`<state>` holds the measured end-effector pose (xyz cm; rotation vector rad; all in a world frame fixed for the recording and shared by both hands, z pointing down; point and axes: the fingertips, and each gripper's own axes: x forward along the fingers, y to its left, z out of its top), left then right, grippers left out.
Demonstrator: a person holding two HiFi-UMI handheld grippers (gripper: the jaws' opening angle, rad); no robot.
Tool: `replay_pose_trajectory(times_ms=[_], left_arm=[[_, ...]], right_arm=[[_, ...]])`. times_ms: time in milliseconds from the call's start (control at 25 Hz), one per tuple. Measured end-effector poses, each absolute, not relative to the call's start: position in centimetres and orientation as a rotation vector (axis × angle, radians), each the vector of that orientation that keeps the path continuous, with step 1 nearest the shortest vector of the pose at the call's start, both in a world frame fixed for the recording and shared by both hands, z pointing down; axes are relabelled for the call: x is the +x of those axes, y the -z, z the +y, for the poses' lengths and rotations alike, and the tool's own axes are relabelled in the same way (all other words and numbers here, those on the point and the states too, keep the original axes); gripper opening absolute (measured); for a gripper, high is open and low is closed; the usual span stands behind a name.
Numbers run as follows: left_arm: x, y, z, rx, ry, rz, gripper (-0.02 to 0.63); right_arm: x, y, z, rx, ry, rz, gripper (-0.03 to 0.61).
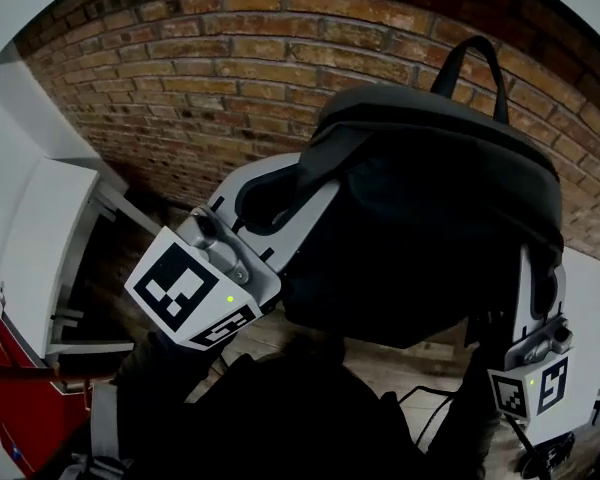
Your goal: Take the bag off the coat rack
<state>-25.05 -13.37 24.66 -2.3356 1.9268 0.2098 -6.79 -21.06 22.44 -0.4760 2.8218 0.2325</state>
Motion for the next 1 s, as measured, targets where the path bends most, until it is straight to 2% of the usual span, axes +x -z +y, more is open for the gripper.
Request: replay_pose_trajectory(times_ms=[200, 480, 1000], left_arm=[[-21.1, -26.2, -16.1, -2.528, -0.26, 1.67, 0.066], [-15.4, -28.6, -18.7, -2.723, -0.282, 1.447, 0.066], [4.4, -28.9, -24.3, -2.985, -0.331, 0.941, 0.066]], right_arm=[[-2.1, -22.9, -19.1, -0.818, -0.346, 2.78, 0.037], [3.9, -25.4, -17.9, -1.137, -0.323, 2.723, 0.037], [21.6, -24.7, -16.3, -1.641, -0.39, 2.475, 0.037]])
